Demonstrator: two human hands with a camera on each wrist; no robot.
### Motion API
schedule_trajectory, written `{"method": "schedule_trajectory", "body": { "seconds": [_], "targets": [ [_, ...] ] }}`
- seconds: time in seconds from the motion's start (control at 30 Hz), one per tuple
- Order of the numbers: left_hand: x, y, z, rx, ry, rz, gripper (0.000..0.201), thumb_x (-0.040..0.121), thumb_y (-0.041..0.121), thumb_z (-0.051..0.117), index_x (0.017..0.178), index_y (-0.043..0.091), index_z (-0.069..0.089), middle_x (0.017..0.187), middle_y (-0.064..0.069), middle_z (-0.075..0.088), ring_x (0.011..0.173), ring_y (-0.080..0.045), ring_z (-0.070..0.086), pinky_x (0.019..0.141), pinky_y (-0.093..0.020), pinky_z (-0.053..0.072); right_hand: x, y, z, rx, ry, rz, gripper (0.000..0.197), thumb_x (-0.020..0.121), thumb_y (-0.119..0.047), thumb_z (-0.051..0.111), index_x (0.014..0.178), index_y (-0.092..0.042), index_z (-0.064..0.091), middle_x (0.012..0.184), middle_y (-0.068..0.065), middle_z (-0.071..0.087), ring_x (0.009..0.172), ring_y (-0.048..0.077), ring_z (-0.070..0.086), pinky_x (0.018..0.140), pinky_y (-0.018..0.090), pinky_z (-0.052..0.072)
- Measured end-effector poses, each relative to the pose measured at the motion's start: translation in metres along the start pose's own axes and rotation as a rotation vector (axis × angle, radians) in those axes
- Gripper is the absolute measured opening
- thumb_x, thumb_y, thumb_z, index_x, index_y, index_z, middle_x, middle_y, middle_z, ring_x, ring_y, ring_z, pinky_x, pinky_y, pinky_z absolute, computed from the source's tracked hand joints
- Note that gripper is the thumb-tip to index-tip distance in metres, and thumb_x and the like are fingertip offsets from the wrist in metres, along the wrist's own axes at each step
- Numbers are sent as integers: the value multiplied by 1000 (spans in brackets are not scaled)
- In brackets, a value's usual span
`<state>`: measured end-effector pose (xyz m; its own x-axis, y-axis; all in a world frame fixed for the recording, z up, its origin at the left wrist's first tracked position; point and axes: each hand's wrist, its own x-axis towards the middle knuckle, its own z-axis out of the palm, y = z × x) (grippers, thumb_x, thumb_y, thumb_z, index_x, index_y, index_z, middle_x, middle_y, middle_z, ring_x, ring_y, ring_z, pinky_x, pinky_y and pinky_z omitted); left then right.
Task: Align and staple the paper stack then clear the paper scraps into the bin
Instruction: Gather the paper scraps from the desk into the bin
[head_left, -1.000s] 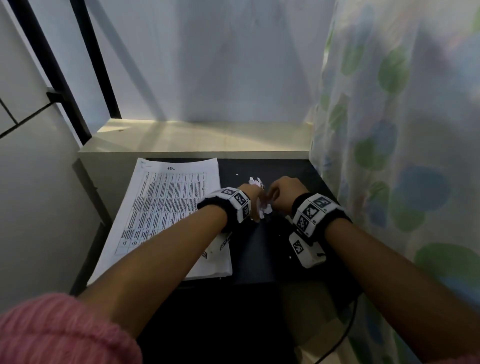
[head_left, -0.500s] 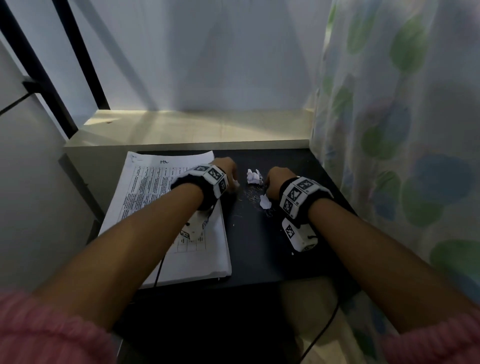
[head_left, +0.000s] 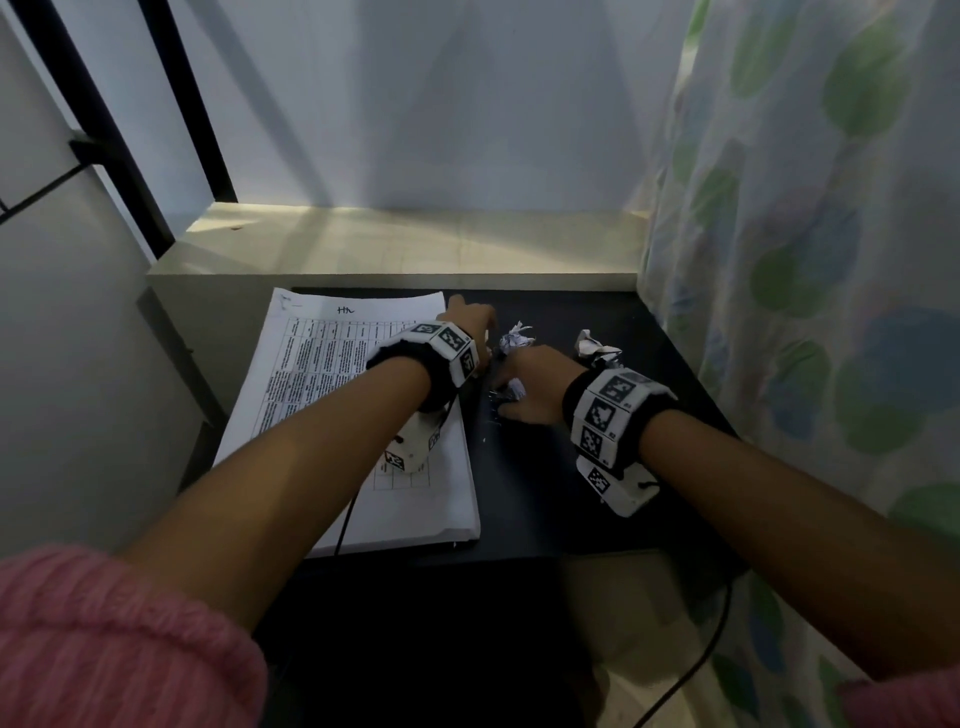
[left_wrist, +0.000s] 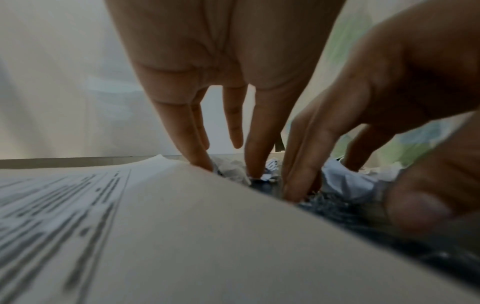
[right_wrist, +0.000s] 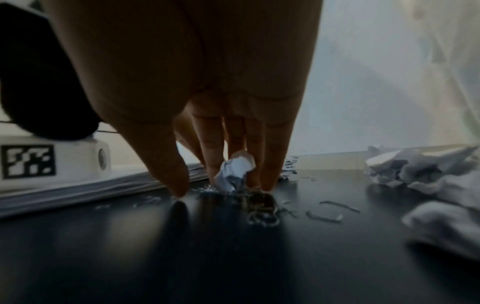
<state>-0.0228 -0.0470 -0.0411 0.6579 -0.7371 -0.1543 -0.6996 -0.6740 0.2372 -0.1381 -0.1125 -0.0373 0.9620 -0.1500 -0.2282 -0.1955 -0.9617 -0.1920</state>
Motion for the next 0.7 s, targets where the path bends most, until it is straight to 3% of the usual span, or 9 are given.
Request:
{"method": "schedule_trajectory", "body": {
  "seconds": [0.07, 0.17, 0.23, 0.4, 0.5, 0.57, 0.63, 0.7],
  "targets": [
    [-5, 1, -1, -10, 28, 10, 48, 78, 13, 68, 123, 17, 54, 131, -16, 49, 120, -34, 49, 100, -40, 45, -10, -1, 1, -19, -19, -38, 28, 82, -19, 61, 107, -11, 71, 110, 9, 69, 106, 28, 61, 88, 28, 48],
    [-17, 6, -3, -39, 49, 39, 35, 82, 8, 63, 116, 14, 60, 128, -18, 46, 119, -35, 49, 102, -39, 44, -26, 2, -4, 18, -23, -50, 29, 84, -13, 59, 110, -15, 71, 114, 2, 70, 108, 19, 62, 83, 14, 39],
    [-27, 12, -6, -29, 30, 81, 29, 85, 7, 59, 113, 10, 64, 126, -17, 54, 120, -31, 49, 99, -35, 43, -35, 7, -8, 51, 12, -2, 32, 82, -13, 61, 112, -20, 71, 115, -2, 69, 109, 15, 62, 80, 10, 34],
    [-50, 23, 0, 34, -164, 88, 41, 80, 10, 67, 120, 11, 60, 126, -10, 60, 117, -26, 58, 94, -30, 48, -45, 26, -14, 95, 108, 106, 21, 79, -13, 68, 99, -12, 74, 102, 6, 72, 99, 19, 66, 76, 16, 41],
    [-54, 26, 6, 99, -290, 121, 45, 72, 24, 77, 114, 14, 65, 117, -5, 67, 106, -25, 64, 89, -31, 52, -46, 34, -18, 132, 116, 168, 19, 81, -14, 68, 98, -12, 74, 103, 5, 73, 100, 17, 67, 87, 22, 50],
    [-56, 29, 8, 96, -316, 122, 42, 70, 28, 79, 108, 13, 68, 110, -6, 72, 93, -23, 68, 82, -31, 55, -47, 35, -18, 146, 122, 169, 21, 80, -20, 69, 101, -14, 73, 104, 3, 72, 99, 16, 66, 89, 25, 51],
    [-56, 32, 11, 56, -309, 119, 39, 73, 23, 78, 107, 9, 69, 108, -9, 73, 80, -22, 67, 68, -28, 56, -48, 31, -15, 146, 116, 143, 24, 80, -22, 69, 103, -16, 71, 104, 3, 71, 97, 17, 66, 85, 24, 50],
    [-54, 37, 13, 11, -309, 95, 37, 78, 16, 74, 112, 3, 66, 110, -12, 71, 83, -24, 70, 59, -23, 53, -45, 27, -10, 99, 85, 141, 23, 79, -20, 69, 102, -14, 71, 105, 4, 71, 98, 19, 65, 85, 26, 50]
  ]
}}
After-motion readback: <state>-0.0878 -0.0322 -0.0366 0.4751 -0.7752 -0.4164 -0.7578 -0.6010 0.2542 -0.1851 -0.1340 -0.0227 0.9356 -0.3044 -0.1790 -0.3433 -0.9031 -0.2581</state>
